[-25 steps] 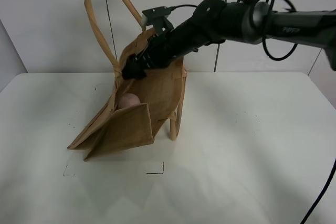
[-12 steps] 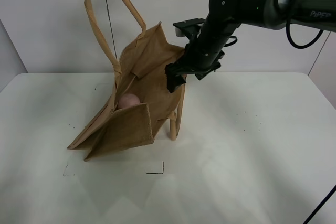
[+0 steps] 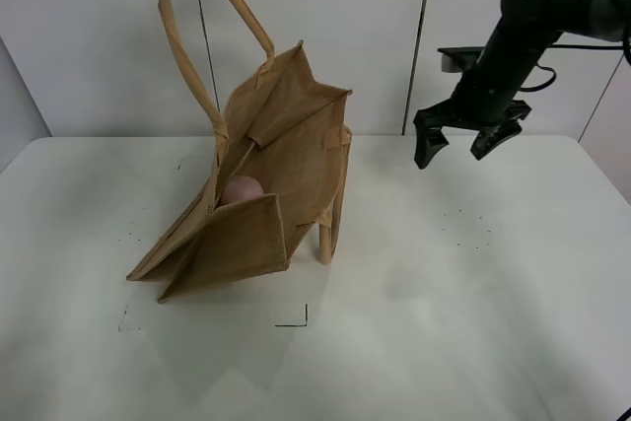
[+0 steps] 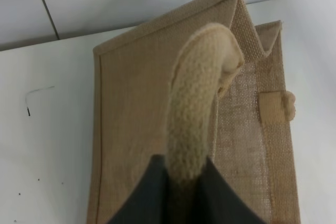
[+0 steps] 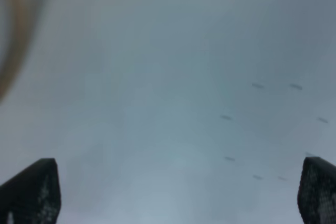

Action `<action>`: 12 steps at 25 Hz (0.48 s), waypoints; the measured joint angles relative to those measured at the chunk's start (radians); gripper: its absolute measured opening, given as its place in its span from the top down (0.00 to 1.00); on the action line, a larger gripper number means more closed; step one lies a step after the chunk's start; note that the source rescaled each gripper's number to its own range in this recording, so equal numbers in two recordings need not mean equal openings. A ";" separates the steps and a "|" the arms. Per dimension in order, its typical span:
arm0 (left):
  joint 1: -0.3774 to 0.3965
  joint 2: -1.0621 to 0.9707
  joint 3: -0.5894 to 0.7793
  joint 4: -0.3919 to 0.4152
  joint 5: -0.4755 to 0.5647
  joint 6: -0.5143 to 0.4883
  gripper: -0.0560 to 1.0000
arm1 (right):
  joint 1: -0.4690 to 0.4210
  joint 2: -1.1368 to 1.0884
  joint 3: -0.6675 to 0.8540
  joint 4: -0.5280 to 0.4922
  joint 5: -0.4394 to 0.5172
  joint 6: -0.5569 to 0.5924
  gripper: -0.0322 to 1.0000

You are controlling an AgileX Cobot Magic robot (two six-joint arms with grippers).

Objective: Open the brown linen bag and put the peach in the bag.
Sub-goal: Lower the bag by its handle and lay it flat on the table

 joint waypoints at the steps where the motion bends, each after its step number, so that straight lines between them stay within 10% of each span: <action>1: 0.000 0.000 0.000 0.000 0.000 0.000 0.95 | -0.029 0.000 0.000 -0.001 0.002 0.000 0.00; 12: 0.000 0.000 0.000 0.000 0.000 0.000 0.95 | -0.188 0.000 -0.003 -0.055 0.063 0.038 0.00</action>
